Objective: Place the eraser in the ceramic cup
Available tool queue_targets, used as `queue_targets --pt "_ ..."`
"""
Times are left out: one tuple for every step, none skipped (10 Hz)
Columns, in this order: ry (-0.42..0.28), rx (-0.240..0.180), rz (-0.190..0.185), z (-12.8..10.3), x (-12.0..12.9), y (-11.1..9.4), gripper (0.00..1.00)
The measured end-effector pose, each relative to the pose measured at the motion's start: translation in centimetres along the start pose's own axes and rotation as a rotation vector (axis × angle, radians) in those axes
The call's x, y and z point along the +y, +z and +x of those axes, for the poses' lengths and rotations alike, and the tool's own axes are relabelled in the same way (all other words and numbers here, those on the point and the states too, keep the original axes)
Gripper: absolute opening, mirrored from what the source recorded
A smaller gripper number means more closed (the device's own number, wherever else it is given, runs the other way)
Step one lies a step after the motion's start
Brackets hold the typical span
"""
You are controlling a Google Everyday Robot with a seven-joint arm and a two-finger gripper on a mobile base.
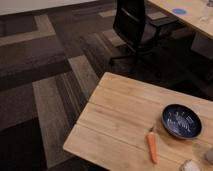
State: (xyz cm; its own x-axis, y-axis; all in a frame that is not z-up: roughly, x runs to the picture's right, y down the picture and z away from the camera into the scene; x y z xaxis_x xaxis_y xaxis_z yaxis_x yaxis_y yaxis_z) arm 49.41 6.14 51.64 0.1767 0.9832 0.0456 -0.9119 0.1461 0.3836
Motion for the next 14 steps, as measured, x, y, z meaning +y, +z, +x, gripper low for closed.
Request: queue_targets --pt "0.011 -0.018 -0.004 0.9 -0.2 -0.6 0.00" --pt "0.025 -0.043 -0.006 2.3 -0.6 -1.3 0.00" --pt "0.050 -0.071 -0.008 3.9 -1.5 -1.8 0.00" --pt "0.064 -0.082 -0.013 4.7 -1.8 -1.8 0.00" --pt "0.078 -0.094 -0.024 5.7 -1.9 -1.5 0.00" --pt "0.096 -0.105 -0.044 6.5 -1.6 -0.9 0.00" --pt "0.116 -0.112 -0.072 7.5 -0.7 0.2 0.00" --pt "0.123 -0.112 -0.081 7.9 -0.4 0.5 0.00" --pt "0.117 -0.111 -0.097 8.8 0.1 1.6 0.00" --pt "0.107 -0.107 -0.099 9.5 0.0 2.2 0.00" --pt "0.092 -0.105 -0.097 10.1 -0.2 2.5 0.00" --pt "0.086 -0.106 -0.095 10.1 -0.4 2.5 0.00" --pt "0.085 -0.107 -0.096 10.1 -0.3 2.5 0.10" --pt "0.085 -0.107 -0.096 10.1 -0.3 2.5 0.21"
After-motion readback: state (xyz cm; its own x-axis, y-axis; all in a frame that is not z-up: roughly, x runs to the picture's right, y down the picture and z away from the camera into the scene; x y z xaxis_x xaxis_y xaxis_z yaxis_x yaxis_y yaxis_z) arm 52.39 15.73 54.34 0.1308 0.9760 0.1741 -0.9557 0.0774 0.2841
